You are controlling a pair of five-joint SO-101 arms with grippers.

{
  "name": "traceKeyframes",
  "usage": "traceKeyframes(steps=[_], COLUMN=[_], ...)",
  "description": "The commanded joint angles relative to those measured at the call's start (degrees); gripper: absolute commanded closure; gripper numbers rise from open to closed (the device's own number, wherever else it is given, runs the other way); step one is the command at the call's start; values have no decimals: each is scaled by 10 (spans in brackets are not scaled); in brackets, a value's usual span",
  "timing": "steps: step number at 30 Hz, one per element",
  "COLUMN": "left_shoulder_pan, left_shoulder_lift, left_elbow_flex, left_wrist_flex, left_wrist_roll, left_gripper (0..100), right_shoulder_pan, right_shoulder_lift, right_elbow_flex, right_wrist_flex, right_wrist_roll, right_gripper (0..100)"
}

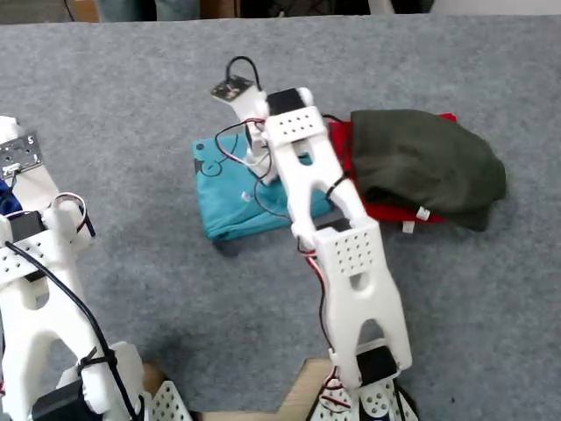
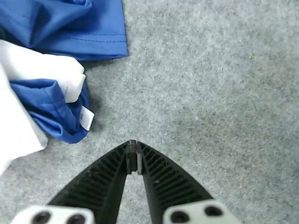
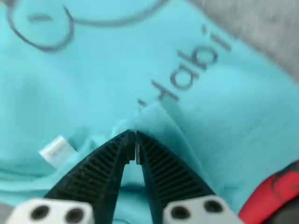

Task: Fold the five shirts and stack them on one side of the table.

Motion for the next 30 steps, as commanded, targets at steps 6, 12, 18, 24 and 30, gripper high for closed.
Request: traceKeyframes(steps=[6,12,18,24,30], left_shoulder_pan=[-2,-5,-2,0,37], left_shoulder_lift=[-11,-11,-11,-11,-11], left_elbow_flex=[-12,-12,-11,-14,9], left_wrist_flex=[-9,-9,-9,-9,-8], left_wrist_roll=[-5,-5,-5,-2,-1], left_gripper=[970,970,970,970,970], right_shoulder_pan=[53,99,159,156,43], right_shoulder_lift=[0,-80,-251,-327,-274], right_elbow_flex=[-41,73,330,331,231], right_wrist_flex=[98,98,92,56,-104], right_wrist_roll=[-2,-4,-2,-4,-5], right_gripper=[984,984,984,981,983])
